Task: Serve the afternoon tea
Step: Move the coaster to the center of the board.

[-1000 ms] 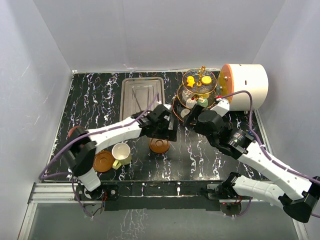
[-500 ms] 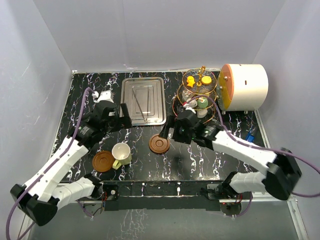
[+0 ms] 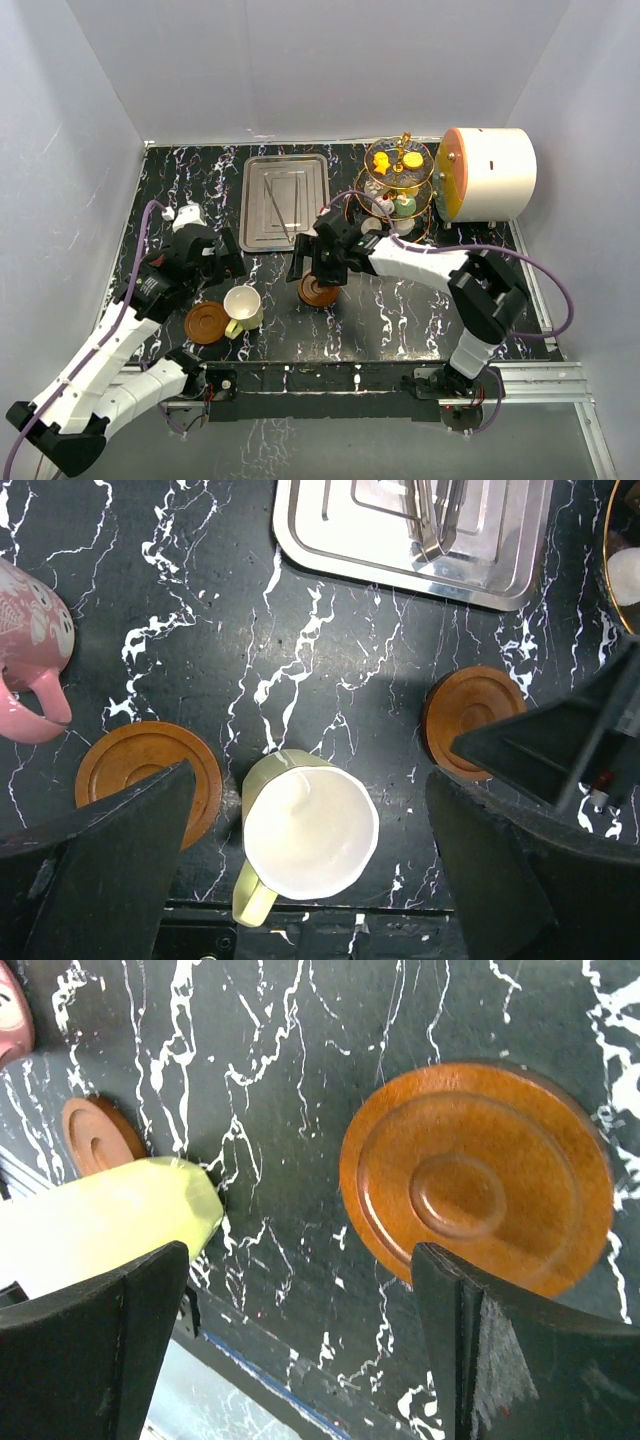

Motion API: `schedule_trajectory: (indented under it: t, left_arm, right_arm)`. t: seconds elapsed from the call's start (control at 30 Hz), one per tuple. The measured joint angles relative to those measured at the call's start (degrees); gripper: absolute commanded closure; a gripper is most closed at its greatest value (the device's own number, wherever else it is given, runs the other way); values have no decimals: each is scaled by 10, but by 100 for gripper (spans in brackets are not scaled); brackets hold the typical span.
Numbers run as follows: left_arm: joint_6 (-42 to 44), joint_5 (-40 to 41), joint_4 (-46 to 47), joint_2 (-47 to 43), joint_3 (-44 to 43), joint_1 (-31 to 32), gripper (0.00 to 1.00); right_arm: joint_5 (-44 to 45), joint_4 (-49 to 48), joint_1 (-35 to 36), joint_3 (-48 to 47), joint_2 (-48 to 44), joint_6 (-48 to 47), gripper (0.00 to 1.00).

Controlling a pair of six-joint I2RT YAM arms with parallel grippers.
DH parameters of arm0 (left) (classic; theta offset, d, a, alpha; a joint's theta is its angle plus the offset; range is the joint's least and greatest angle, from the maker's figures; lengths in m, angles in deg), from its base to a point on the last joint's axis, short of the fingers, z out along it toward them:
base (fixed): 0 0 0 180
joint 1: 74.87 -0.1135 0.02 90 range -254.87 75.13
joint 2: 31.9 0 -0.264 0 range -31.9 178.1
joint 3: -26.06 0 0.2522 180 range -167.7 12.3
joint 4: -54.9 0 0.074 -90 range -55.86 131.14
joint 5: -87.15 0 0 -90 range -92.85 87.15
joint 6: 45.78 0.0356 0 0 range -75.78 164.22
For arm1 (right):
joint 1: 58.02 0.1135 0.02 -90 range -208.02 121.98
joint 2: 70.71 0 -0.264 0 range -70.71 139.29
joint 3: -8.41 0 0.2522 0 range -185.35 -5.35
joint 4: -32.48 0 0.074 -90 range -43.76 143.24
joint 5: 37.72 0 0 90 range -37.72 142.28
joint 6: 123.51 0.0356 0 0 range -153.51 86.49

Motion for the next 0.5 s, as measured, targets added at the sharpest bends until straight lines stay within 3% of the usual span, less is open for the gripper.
schedule_trajectory:
  t: [0.27, 0.5]
  left_arm:
    - [-12, 4, -12, -10, 2, 0, 1]
    - [-12, 4, -16, -7, 16, 0, 1]
  right_arm:
    - [58, 26, 10, -25, 70, -1, 6]
    - [174, 83, 0, 37, 5, -3, 4]
